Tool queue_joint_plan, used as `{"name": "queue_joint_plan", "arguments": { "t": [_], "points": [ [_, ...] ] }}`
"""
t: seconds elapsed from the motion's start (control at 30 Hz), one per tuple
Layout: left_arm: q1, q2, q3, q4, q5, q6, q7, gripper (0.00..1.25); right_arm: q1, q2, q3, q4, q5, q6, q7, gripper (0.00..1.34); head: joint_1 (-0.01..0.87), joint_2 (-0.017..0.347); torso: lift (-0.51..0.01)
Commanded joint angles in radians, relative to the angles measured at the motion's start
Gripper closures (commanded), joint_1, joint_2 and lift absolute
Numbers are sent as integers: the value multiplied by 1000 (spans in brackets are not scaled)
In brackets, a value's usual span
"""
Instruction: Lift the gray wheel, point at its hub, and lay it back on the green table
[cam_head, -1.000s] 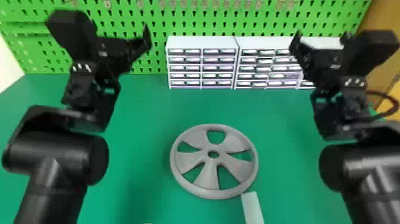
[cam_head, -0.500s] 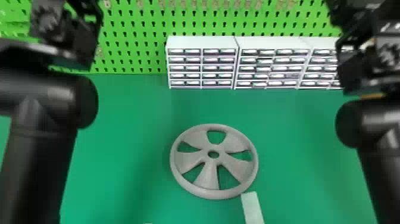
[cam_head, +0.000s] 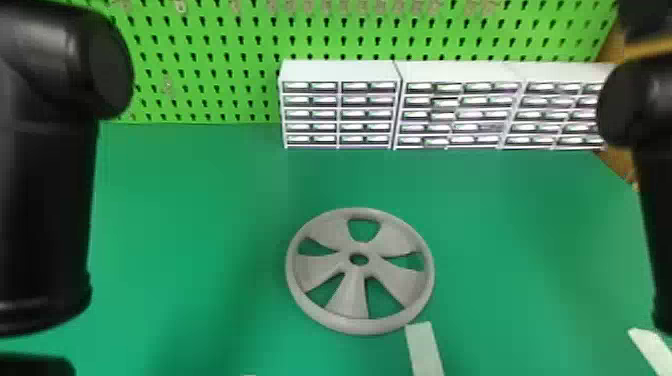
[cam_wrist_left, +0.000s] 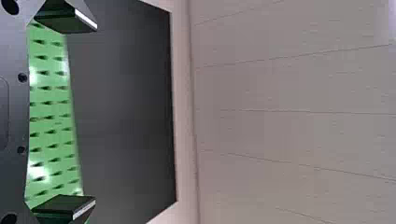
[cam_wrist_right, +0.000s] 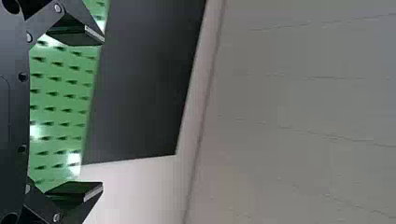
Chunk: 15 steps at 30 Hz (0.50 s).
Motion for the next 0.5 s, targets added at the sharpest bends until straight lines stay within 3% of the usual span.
{"name": "queue_joint_plan", "arguments": {
  "t": [0.0, 0.47],
  "points": [
    [-64, 0, -16, 0, -9, -26, 0, -2, -74, 7, 8, 6, 30, -44, -2, 196, 692, 48, -93],
    [-157, 3, -11, -60, -39, -76, 22, -2, -178, 1, 0, -25, 71, -97, -29, 196, 692, 48, -93]
  ]
}}
